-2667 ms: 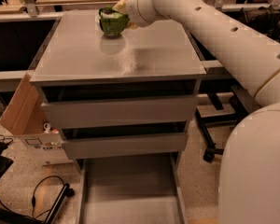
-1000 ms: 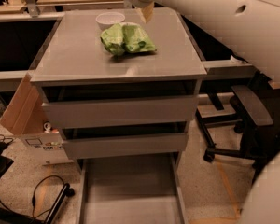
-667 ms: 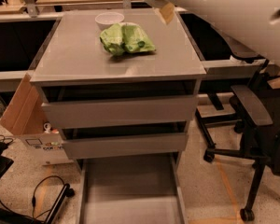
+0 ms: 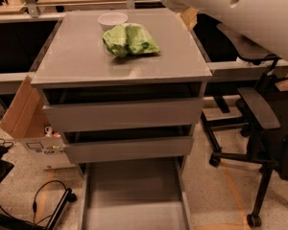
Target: Pick green rice chip bag from bottom drawer and place on counter
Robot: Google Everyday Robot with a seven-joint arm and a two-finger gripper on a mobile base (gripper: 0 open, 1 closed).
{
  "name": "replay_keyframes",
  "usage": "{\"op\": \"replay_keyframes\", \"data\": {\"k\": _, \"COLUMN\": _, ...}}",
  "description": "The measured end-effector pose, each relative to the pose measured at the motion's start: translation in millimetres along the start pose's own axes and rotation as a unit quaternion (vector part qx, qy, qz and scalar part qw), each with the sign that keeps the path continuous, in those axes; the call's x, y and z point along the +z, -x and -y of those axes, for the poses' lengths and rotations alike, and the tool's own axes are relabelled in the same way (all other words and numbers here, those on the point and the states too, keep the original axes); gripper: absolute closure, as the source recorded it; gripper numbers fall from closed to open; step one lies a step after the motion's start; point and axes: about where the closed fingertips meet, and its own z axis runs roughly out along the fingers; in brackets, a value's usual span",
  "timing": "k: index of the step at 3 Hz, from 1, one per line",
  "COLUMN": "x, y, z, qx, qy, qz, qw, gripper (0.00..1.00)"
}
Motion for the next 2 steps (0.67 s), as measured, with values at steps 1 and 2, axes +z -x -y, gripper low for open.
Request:
{"op": "replay_keyframes", "data": {"k": 1, "x": 20.4, "y": -22.3, "z": -20.1, "qx": 0.059, "qy": 0.052, "qz": 0.002, "qw": 0.9969, "gripper": 0.00}}
{"op": "replay_keyframes", "data": {"k": 2, "x": 15.3, "y": -83.2, "z": -72.1, "qx": 0.189, "qy": 0.148, "qz": -0.023, "qw": 0.9705, "gripper": 0.00}}
